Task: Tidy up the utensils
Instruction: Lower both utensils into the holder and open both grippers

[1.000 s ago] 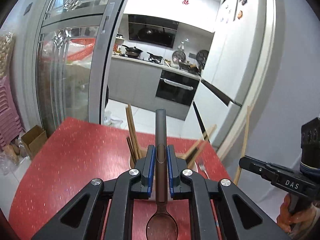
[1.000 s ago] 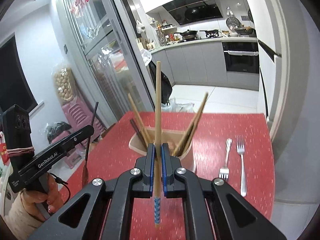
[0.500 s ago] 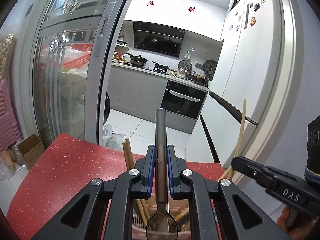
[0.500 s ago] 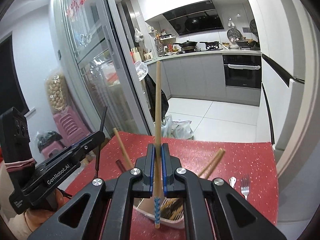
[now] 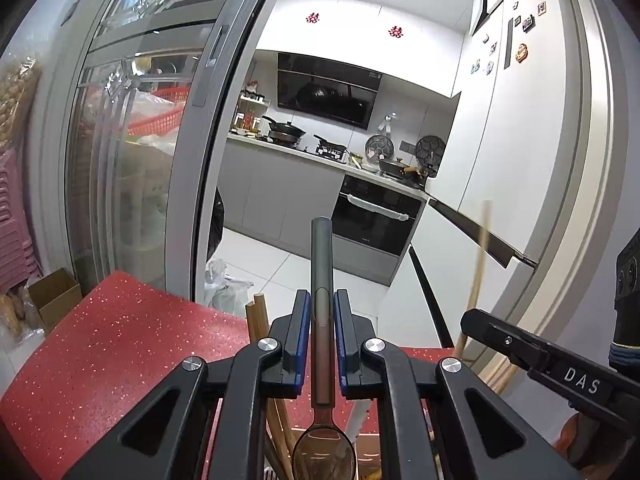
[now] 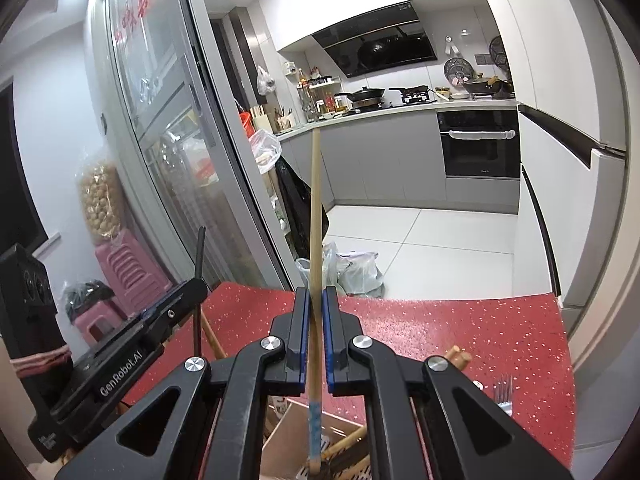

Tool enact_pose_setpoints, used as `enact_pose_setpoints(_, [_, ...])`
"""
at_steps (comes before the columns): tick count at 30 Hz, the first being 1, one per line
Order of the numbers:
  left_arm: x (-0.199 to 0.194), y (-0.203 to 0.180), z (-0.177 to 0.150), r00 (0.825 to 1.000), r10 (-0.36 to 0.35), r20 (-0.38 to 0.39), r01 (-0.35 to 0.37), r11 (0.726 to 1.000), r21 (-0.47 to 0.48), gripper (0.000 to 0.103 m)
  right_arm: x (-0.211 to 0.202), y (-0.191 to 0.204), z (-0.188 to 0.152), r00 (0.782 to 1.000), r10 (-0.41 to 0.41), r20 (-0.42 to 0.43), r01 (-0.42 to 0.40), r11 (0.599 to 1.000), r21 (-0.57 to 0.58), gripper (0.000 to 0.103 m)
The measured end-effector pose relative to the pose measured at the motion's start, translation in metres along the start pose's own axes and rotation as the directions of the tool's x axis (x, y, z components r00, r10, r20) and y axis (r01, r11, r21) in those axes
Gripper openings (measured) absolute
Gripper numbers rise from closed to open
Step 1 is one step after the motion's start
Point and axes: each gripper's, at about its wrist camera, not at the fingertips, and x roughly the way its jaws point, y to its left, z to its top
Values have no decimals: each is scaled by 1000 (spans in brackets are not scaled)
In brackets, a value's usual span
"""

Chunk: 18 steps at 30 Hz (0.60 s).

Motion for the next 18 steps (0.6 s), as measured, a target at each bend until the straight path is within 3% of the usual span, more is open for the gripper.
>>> enact_pose_setpoints(8, [-8, -4, -22, 1000, 8, 22, -8, 1000, 10, 34, -3, -4, -19, 1000, 3, 11, -3, 1000, 12, 7])
enact_pose_setpoints(18, [-10, -10, -47, 1000, 26, -10, -25, 997, 73, 34, -5, -17, -53, 998, 4, -55, -2, 1000, 30, 7])
